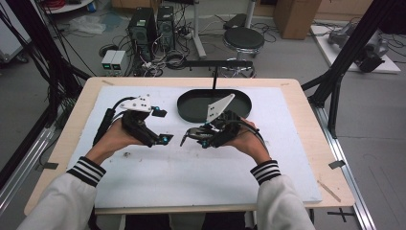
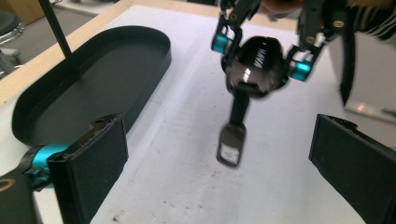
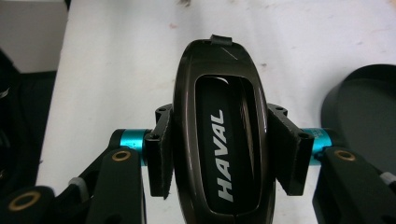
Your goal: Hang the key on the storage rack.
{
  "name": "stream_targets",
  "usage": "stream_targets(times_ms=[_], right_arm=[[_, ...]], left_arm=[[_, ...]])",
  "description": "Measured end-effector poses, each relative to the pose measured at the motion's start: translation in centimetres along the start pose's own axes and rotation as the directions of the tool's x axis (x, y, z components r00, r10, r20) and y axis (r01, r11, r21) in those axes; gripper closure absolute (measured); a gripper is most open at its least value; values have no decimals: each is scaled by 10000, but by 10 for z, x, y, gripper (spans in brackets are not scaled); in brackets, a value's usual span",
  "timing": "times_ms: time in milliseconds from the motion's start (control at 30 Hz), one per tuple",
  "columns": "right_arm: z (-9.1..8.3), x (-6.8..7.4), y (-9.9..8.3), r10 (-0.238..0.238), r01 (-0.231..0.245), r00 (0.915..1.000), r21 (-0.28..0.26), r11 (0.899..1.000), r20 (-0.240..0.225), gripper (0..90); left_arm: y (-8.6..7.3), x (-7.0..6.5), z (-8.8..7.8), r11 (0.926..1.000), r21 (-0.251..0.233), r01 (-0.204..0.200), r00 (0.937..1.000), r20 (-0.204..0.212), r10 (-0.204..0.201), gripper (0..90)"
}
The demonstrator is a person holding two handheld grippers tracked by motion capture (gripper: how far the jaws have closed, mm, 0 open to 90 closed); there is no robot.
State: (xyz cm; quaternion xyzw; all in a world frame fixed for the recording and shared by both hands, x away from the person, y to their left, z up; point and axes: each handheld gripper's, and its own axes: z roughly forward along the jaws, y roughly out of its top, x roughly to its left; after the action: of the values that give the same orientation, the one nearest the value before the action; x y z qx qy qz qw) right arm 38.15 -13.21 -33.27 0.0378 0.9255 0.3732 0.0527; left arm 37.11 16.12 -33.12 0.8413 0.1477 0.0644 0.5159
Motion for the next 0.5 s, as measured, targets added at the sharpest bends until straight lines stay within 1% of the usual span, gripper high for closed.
stream_targets(times_ms=[33, 100, 133, 167, 200, 233, 267, 300, 367, 400, 433, 467, 500], right_arm=[[0, 0, 0, 0, 0, 10000, 0, 10000, 0, 484], [-6, -2, -2, 128, -117, 9995, -390, 9992, 290, 484], [-6, -2, -2, 128, -117, 9995, -390, 9992, 290, 484], [-9, -3, -3, 209, -191, 9992, -530, 9984, 337, 485], [-14, -5, -4, 415, -373, 9976, -752, 9965, 553, 485], [-14, -5, -4, 415, -373, 9976, -752, 9965, 553, 485], [-19, -6, -6, 677, -603, 9948, -956, 9936, 766, 484], [-19, -6, -6, 677, -603, 9948, -956, 9936, 766, 484], [-24, -8, -9, 910, -790, 9904, -1143, 9903, 1037, 485], [-29, -11, -11, 1198, -1024, 9850, -1374, 9852, 1244, 484], [-31, -12, -13, 1355, -1148, 9815, -1503, 9820, 1355, 484], [-31, -12, -13, 1355, -1148, 9815, -1503, 9820, 1355, 484], [-33, -14, -14, 1538, -1292, 9767, -1619, 9783, 1500, 484]], left_arm=[[-4, 1, -3, 9998, -160, 94, 9999, -36, -95, 50], [-11, 1, -10, 9990, -420, 137, 9989, -436, -156, 17], [-15, 2, -14, 9983, -552, 206, 9981, -572, -238, 17], [-19, 1, -17, 9975, -685, 198, 9967, -767, -251, 17], [-22, 1, -20, 9962, -858, 164, 9952, -946, -245, 17], [-26, 0, -23, 9949, -989, 186, 9941, -1045, -289, 17], [-29, -1, -27, 9938, -1088, 213, 9928, -1148, -338, 17], [-33, -2, -30, 9916, -1277, 182, 9905, -1332, -354, 17], [-40, -5, -37, 9889, -1486, 92, 9845, -1718, -349, 17], [-44, -6, -40, 9861, -1661, 96, 9826, -1813, -402, 17], [-49, -7, -44, 9828, -1845, 108, 9800, -1932, -470, 17], [-53, -9, -47, 9802, -1980, 91, 9754, -2143, -524, 17], [-58, -10, -48, 9787, -2054, -9, 9698, -2387, -493, 17]])
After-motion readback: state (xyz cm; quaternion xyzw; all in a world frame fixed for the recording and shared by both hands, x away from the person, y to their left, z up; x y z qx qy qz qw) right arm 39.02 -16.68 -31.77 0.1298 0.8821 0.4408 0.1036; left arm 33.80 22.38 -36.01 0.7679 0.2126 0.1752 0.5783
